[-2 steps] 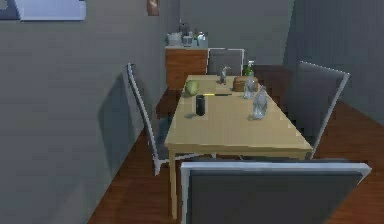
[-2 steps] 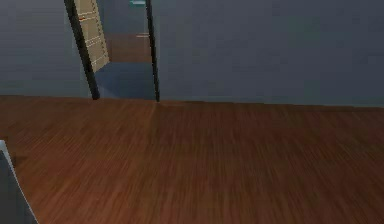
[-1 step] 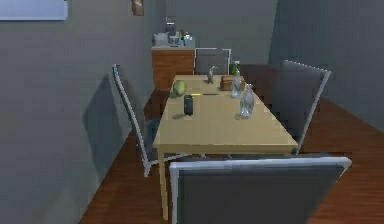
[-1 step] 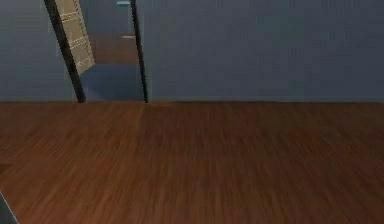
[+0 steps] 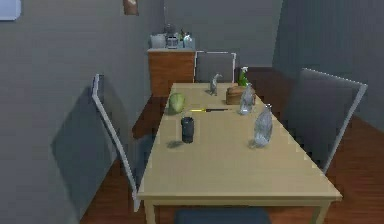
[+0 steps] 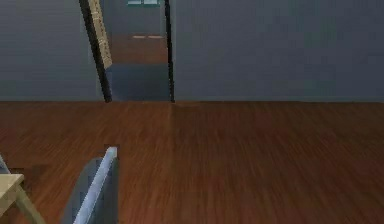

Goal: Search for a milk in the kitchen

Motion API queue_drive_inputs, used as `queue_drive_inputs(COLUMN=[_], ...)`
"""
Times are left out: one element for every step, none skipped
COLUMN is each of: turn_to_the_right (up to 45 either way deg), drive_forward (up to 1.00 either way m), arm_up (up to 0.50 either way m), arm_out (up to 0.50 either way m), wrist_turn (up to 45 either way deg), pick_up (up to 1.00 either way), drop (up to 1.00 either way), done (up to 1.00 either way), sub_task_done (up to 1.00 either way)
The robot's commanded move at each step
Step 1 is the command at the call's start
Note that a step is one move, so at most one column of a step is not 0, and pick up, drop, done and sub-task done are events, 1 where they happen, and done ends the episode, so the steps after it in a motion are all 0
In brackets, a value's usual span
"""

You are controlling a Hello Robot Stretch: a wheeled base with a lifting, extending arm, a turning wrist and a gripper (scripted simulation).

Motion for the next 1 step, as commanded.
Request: queue_drive_inputs(turn_to_the_right=[0.0], drive_forward=[0.00], arm_up=[0.00], arm_out=[0.00], wrist_turn=[0.0], pick_up=[0.00], drop=[0.00], done=[1.00], sub_task_done=[0.00])
